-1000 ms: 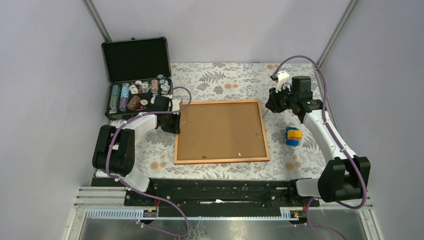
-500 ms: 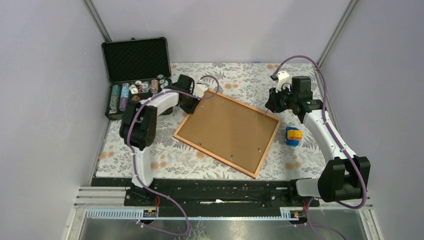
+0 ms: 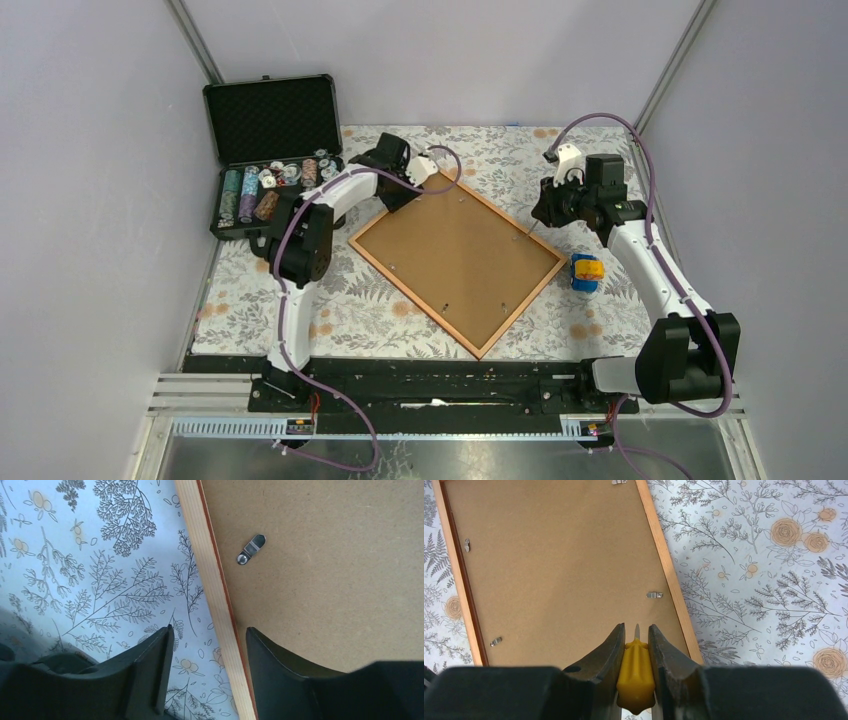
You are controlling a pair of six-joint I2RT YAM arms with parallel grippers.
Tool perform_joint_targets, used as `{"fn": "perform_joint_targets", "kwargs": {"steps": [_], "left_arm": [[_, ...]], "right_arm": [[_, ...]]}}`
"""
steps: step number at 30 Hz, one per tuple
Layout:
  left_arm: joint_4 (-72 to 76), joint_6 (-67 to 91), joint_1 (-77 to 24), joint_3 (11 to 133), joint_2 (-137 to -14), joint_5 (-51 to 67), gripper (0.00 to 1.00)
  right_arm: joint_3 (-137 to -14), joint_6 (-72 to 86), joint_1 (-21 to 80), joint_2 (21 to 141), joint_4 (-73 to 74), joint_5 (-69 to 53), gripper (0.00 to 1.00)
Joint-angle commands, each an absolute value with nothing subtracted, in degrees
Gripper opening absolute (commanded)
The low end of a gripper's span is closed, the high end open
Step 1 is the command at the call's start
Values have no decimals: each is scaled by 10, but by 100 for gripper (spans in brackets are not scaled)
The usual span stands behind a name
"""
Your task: Take the photo out of the frame
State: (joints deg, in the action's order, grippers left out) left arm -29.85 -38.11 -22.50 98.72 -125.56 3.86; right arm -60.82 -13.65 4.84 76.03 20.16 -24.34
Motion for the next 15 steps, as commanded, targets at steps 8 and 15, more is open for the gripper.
{"fn": "perform_joint_targets", "kwargs": {"steps": [8,15], "left_arm": [[-297,-328,-250,865,-1049,148,65],[-326,-360,-359,688,-922,208,66]], "right_arm": [[-601,-139,46,757,182,-266,0],[-607,-136,45,767,182,-271,0]]}}
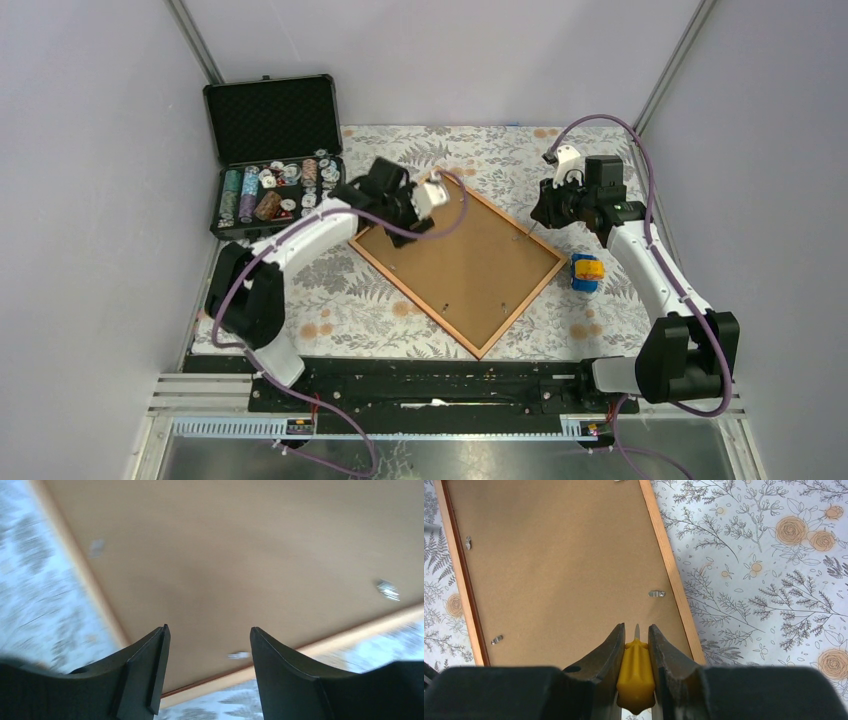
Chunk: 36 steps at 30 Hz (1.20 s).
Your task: Take the photo out of the frame
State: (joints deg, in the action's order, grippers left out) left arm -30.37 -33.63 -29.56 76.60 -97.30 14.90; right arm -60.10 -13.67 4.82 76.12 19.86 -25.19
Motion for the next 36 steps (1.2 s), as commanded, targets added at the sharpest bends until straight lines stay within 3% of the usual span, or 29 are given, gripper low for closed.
{"fn": "perform_joint_targets", "kwargs": {"steps": [1,10,19,27,36], "left_arm": [[-326,-366,-376,676,-914,204,66],[-318,-312,-419,675,-978,184,59],[-308,-374,-423,620,-1014,130,55],[-313,-459,-418,547,-978,60,54],[-328,-480,-361,560,-945,67,55]], "right_arm": [[-608,-135,46,768,182,-271,0],[-612,-127,42,764,182,-249,0],[-640,-119,4,795,184,-240,0],[-708,-124,-86,884,189,-232,0],[-713,-117,-177,927,108,-200,1]]}}
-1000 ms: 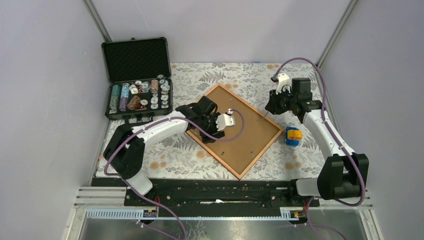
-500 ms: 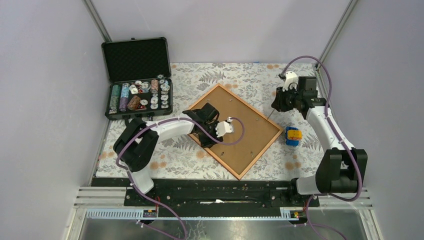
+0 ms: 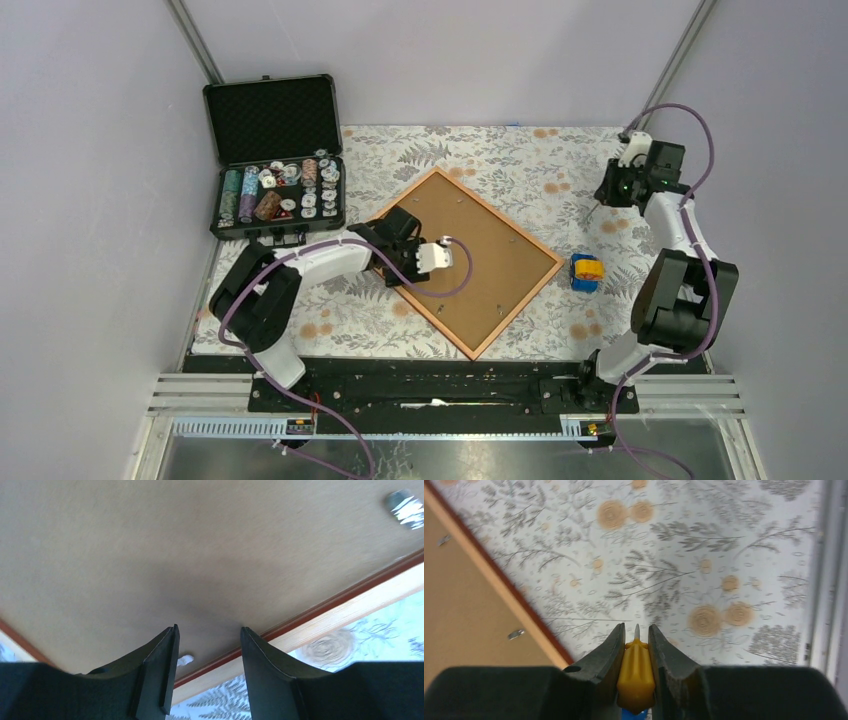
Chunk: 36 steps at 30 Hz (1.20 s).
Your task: Take the photo out of the frame
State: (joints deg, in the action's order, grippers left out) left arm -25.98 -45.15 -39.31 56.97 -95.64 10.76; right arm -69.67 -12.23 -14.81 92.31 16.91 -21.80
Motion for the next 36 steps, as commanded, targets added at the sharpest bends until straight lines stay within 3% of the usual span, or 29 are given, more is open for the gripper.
{"fn": "perform_joint_targets", "kwargs": {"steps": [1,7,11,16,27,33,36], "left_arm": [[-330,-477,-355,563,-939,71,55],[-331,-430,-328,594,-883,147,60],[-284,-321,-305,632,-827,223,63],[-149,-174,-309,624,-754,285,75],[-158,-92,-389,674,-795,270,77],[-173,-62,-395,676,-823,300,68],[-169,-47,-397,677,-831,311,52]], "right_arm": [[-717,-113,-185,933,108,-210,1],[-720,-66,-200,927,111,-322,1],[-707,3,-177,896,121,-466,1],[-697,59,-34,861,137,-528,2],[-721,155,183,874,90,-584,2],[-722,156,222,881,76,-567,3],[-722,161,226,887,70,-571,4]]}}
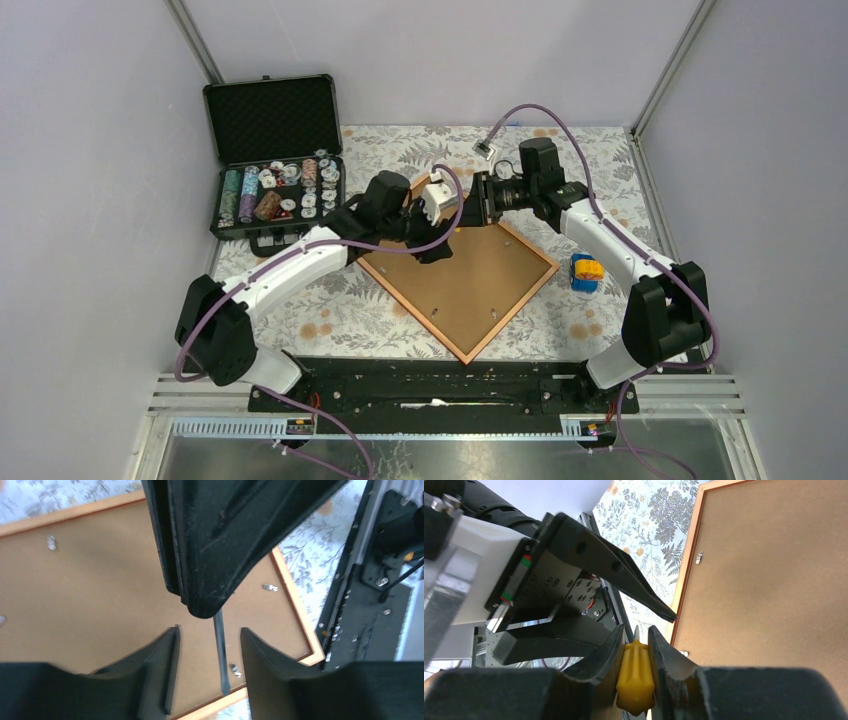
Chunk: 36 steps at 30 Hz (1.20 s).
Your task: Take the photo out of the frame
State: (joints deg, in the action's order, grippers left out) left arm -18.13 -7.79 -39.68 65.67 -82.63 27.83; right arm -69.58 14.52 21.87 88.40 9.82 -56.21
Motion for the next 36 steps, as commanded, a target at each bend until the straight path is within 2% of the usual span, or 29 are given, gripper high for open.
{"fn": "perform_joint_targets", "kwargs": {"steps": [1,4,5,9,12,13,17,23,27,36], "left_arm": [[-171,-43,-397,679,-836,310,42],[-193,-35,-387,681,-847,303,9],[-204,-31,-380,679,-848,310,1],[-258,-47,-314,657,-835,334,0],[-325,-124,-245,638,-819,312,0],[-358,-164,-223,634,-817,296,0],[-439,-306,-126,586,-800,221,0],[-452,-441,-24,491,-784,117,1],[-421,-454,19,479,-823,72,2],[-364,-436,25,488,-906,37,11]], "right_arm": [[-723,164,226,888,69,-573,6],[-724,162,226,888,73,-566,15],[-725,156,224,887,80,-560,21],[-724,133,187,874,99,-532,65],[-711,108,143,863,105,-525,84],[-711,87,135,862,118,-517,87],[-709,-14,120,861,188,-431,90],[-697,-94,113,884,236,-282,90],[-690,-114,105,903,236,-236,90],[-694,-161,81,962,236,-189,85]]}}
